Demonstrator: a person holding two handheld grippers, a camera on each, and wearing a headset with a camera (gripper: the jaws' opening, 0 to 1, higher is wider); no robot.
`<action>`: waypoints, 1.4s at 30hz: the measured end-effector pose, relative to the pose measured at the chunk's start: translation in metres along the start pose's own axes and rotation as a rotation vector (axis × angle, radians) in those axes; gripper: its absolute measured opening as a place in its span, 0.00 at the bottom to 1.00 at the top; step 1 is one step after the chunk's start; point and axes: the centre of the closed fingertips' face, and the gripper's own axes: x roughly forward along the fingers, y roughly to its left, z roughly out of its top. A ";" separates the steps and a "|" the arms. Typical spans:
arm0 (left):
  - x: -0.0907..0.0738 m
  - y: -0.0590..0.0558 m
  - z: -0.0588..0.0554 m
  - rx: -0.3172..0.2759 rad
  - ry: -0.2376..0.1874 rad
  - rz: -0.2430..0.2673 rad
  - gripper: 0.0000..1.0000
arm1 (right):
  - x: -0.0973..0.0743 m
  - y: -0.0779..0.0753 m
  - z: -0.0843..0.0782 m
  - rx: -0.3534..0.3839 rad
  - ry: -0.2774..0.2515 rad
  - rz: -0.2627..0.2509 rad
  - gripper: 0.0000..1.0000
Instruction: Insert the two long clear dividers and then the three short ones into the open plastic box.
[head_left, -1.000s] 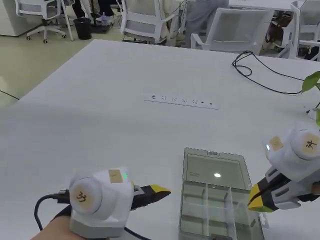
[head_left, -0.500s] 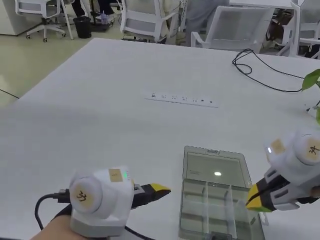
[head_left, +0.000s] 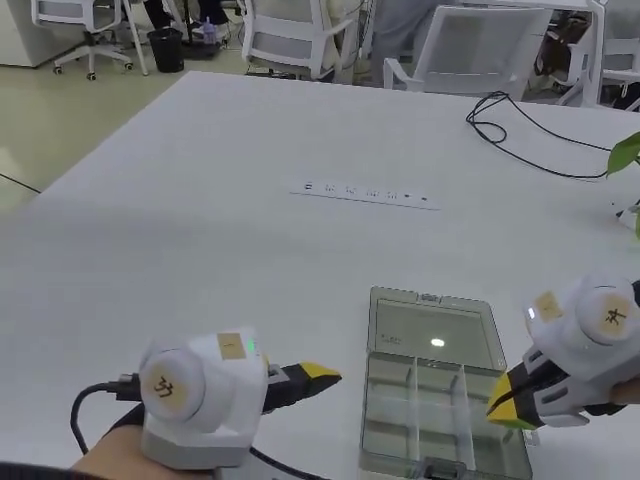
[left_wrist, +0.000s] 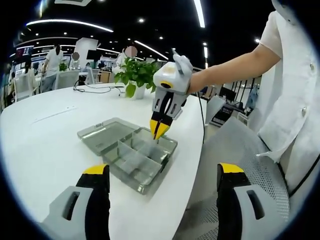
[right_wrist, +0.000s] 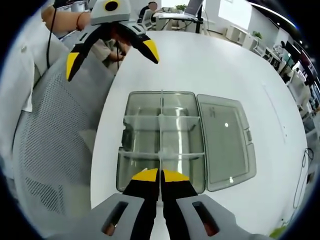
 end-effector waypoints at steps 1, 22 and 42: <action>0.000 0.000 0.000 0.000 0.001 -0.001 0.90 | 0.002 0.000 -0.001 -0.002 0.004 0.000 0.03; -0.003 0.000 -0.001 -0.005 0.001 0.007 0.90 | 0.006 -0.002 -0.007 -0.020 0.040 -0.018 0.07; -0.008 0.003 -0.007 0.010 0.023 0.020 1.00 | -0.050 0.014 -0.010 0.175 -0.154 -0.147 0.34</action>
